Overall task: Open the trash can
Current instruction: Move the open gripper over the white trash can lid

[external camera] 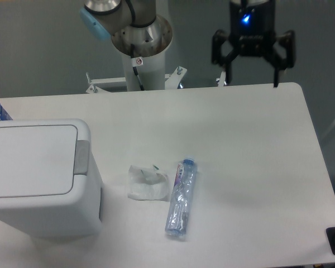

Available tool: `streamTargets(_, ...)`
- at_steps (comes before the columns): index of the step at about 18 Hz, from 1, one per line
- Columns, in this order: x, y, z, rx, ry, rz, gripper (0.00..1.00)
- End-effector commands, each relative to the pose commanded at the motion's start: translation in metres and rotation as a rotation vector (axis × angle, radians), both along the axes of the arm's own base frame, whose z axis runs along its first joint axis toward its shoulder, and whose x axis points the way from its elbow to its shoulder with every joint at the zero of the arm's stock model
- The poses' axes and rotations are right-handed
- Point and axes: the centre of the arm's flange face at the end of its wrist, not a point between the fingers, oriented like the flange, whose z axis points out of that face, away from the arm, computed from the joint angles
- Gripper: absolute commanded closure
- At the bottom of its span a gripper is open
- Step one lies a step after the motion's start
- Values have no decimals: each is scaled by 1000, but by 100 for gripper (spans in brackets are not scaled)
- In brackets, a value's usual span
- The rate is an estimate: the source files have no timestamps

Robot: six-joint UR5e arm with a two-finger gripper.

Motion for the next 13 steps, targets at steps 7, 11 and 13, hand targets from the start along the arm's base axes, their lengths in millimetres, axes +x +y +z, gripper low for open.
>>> streamTargets(7, 63, 81, -23, 91, -118, 108, 0)
streamTargets(11, 91, 101, -24, 112, -157, 130, 0)
streamTargets(13, 103, 111, -30, 106, -169, 114, 0)
